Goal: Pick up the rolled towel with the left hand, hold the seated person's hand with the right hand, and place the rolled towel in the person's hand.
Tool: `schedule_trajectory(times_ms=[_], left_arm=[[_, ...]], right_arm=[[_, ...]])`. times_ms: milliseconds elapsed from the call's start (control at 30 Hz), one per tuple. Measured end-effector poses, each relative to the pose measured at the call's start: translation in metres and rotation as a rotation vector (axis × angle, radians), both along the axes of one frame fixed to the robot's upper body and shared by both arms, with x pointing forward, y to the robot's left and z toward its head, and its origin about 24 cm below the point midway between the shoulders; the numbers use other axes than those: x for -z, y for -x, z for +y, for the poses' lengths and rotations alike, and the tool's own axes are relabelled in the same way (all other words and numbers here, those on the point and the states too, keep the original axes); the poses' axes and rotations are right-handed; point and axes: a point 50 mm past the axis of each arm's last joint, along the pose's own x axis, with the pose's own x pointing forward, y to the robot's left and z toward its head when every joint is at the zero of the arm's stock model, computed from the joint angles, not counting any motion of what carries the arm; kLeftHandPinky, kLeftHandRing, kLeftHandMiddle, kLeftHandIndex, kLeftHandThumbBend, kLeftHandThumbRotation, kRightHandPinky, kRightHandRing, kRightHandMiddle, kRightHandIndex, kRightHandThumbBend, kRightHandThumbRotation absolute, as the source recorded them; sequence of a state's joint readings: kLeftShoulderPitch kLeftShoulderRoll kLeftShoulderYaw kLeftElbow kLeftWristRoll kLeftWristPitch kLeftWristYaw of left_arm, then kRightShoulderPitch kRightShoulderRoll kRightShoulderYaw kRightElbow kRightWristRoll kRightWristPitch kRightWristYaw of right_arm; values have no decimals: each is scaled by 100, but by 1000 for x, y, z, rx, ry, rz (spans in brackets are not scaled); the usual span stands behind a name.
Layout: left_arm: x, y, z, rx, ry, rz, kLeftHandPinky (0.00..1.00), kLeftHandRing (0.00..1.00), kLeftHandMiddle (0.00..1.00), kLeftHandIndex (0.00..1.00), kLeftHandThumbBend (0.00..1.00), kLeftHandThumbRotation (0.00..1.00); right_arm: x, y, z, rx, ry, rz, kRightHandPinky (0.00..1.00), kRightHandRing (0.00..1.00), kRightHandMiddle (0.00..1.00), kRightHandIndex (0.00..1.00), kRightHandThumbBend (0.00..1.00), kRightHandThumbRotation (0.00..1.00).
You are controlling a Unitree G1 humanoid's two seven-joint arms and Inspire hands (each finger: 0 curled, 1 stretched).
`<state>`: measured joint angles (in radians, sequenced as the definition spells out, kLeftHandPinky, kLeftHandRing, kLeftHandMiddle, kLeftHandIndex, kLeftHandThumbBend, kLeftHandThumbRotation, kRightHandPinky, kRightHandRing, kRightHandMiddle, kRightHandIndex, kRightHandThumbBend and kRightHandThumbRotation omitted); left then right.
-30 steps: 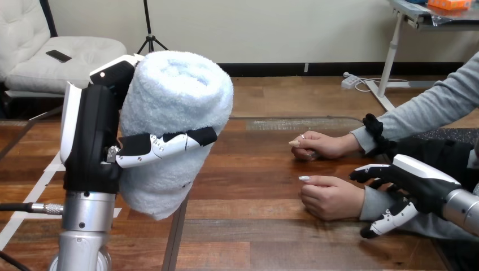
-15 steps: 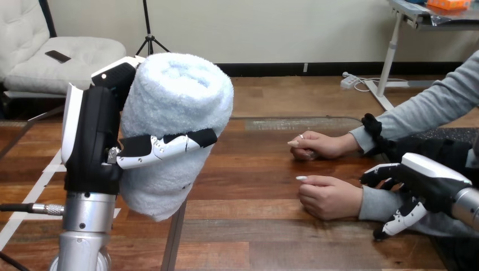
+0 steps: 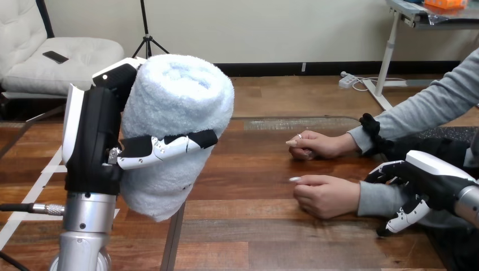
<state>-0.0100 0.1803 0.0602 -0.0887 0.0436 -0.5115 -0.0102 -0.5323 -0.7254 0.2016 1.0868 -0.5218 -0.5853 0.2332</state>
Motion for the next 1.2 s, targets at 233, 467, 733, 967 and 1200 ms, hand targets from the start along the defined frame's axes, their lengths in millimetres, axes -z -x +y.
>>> schedule_trajectory(times_ms=[233,467,733,967,1200], left_arm=[[0,0,0,-1,0,0,27,31,36,40,75,0],[0,0,1,-1,3,0,26,30,36,40,75,0],[0,0,1,2,14,0,26,30,36,40,75,0],[0,0,2,2,19,2,26,30,36,40,75,0],[1,0,2,1,18,1,26,30,35,40,75,0]], right_arm=[[-4,-3,1,-1,2,-26,61,69,72,71,100,3],[-7,-6,2,-3,7,-47,61,67,70,69,100,4],[-8,-7,4,-14,11,-61,60,64,67,66,100,4],[-7,-7,5,-20,15,-72,57,61,64,64,100,4],[-8,-7,7,-27,26,-101,55,59,62,61,98,4]])
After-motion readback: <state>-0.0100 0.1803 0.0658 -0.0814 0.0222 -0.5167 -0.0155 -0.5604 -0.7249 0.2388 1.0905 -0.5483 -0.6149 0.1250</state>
